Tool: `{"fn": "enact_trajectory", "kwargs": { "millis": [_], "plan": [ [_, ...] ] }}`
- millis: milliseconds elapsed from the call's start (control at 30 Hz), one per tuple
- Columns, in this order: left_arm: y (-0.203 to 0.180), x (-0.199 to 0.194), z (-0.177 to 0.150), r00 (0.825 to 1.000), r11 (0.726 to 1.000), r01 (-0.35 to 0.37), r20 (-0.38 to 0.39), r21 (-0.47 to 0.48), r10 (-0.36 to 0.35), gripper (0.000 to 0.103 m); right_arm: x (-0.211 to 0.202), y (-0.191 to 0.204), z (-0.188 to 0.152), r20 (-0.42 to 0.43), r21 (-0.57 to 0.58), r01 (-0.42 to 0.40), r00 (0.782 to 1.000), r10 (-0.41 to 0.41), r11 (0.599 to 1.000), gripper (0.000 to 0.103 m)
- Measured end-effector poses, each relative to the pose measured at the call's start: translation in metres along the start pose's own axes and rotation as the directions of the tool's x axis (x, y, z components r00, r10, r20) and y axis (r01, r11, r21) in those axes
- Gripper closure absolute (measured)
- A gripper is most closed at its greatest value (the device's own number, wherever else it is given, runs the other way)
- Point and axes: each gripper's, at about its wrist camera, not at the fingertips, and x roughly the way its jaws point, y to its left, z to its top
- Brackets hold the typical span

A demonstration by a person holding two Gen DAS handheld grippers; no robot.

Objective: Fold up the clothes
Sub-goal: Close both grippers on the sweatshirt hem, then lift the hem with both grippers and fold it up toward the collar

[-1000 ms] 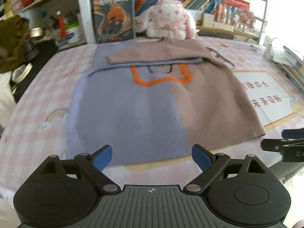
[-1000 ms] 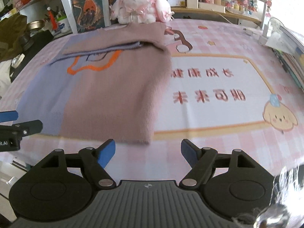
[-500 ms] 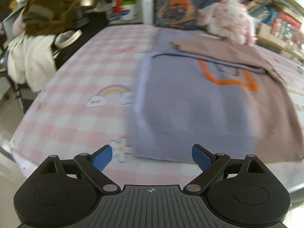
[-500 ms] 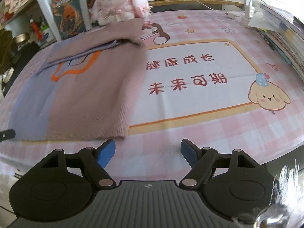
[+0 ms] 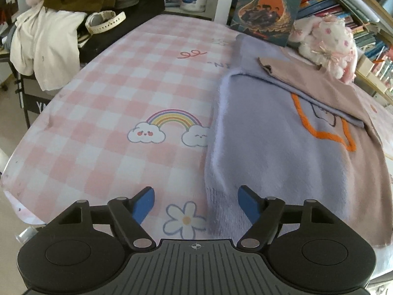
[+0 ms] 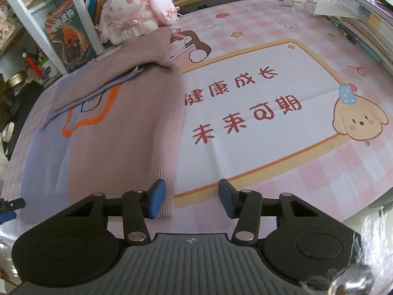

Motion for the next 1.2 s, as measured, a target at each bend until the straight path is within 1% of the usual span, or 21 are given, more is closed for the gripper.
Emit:
{"fn": "enact_trajectory", "kwargs": {
  "millis": [200,300,367,433,500,533,567,633,700,733,800,833,867,900,967,1000,1033,1067,1100,1133,1200],
  "plan": [
    [-0.003,0.007,0.010,1.000,0.999,0.030,-0.005,0.019,-0.030,0.029,0.008,0.009,0.006,0.006,0.009,0.020,1.000,-0.021,1.000,0.070],
    [-0.010,0.008,0.013,0.999,0.998,0.041,-0.007,0.046,-0.041,0.057,0.011,0.014,0.008,0.002,0.002,0.025,1.000,-0.025,1.000,0.075],
    [-0.015,0.009,0.016,0.999,0.997,0.047,-0.009,0.066,-0.047,0.089,0.013,0.017,0.010,-0.004,0.004,0.020,1.000,-0.020,1.000,0.083],
    [-0.020,0.007,0.019,0.998,0.995,0.059,-0.002,0.084,-0.059,0.098,0.015,0.020,0.011,-0.010,0.009,0.010,1.000,-0.010,1.000,0.090],
    [-0.027,-0.001,0.021,0.995,0.991,0.089,0.029,0.103,-0.093,0.098,0.013,0.025,0.013,-0.004,0.001,-0.006,1.000,0.006,1.000,0.096],
    [-0.031,-0.007,0.022,0.992,0.987,0.112,0.046,0.117,-0.118,0.098,0.010,0.028,0.014,0.007,-0.005,-0.021,1.000,0.021,1.000,0.101],
    [-0.035,-0.012,0.023,0.989,0.982,0.125,0.056,0.139,-0.134,0.097,0.009,0.029,0.015,0.010,-0.004,-0.028,1.000,0.028,1.000,0.101],
    [-0.041,-0.011,0.026,0.991,0.979,0.116,0.043,0.170,-0.125,0.093,0.010,0.029,0.014,0.006,0.009,-0.033,0.999,0.033,0.999,0.101],
    [-0.039,-0.001,0.027,0.993,0.980,0.120,0.002,0.159,-0.122,0.089,0.010,0.029,0.014,0.002,0.022,-0.037,0.999,0.037,0.999,0.101],
    [-0.037,0.004,0.027,0.993,0.983,0.118,-0.021,0.144,-0.116,0.082,0.010,0.029,0.014,0.000,0.028,-0.040,0.999,0.040,0.999,0.101],
    [-0.031,0.009,0.028,0.991,0.986,0.126,-0.054,0.105,-0.121,0.061,0.011,0.029,0.014,-0.004,0.041,-0.044,0.999,0.044,0.998,0.100],
    [-0.027,0.011,0.028,0.989,0.987,0.138,-0.066,0.084,-0.132,0.043,0.011,0.029,0.014,-0.006,0.047,-0.046,0.999,0.047,0.998,0.100],
    [-0.022,0.011,0.028,0.985,0.985,0.161,-0.072,0.057,-0.157,0.038,0.011,0.029,0.014,-0.008,0.053,-0.049,0.999,0.049,0.997,0.099],
    [-0.019,0.012,0.028,0.980,0.982,0.188,-0.073,0.031,-0.185,0.038,0.012,0.029,0.014,-0.009,0.060,-0.051,0.999,0.051,0.997,0.098],
    [-0.011,0.011,0.027,0.969,0.972,0.235,-0.074,-0.016,-0.236,0.038,0.012,0.029,0.014,-0.013,0.072,-0.055,0.998,0.056,0.996,0.087],
    [-0.007,0.011,0.027,0.963,0.965,0.257,-0.070,-0.040,-0.260,0.038,0.012,0.029,0.013,-0.015,0.079,-0.057,0.998,0.059,0.995,0.084],
    [-0.003,0.011,0.027,0.958,0.959,0.277,-0.065,-0.063,-0.281,0.037,0.011,0.028,0.013,-0.004,0.088,-0.055,0.998,0.055,0.995,0.077],
    [0.000,0.011,0.026,0.953,0.953,0.292,-0.062,-0.082,-0.297,0.037,0.008,0.026,0.013,0.015,0.099,-0.050,0.999,0.048,0.994,0.066],
    [0.003,0.011,0.026,0.948,0.947,0.305,-0.061,-0.098,-0.312,0.037,0.006,0.025,0.013,0.035,0.105,-0.036,0.999,0.033,0.994,0.061],
    [0.005,0.012,0.026,0.944,0.942,0.316,-0.059,-0.111,-0.323,0.037,0.003,0.024,0.012,0.056,0.110,-0.018,0.998,0.012,0.994,0.058],
    [0.008,0.014,0.026,0.940,0.937,0.327,-0.058,-0.126,-0.336,0.037,-0.001,0.020,0.013,0.080,0.111,0.007,0.997,-0.016,0.994,0.057]
  ]
}}
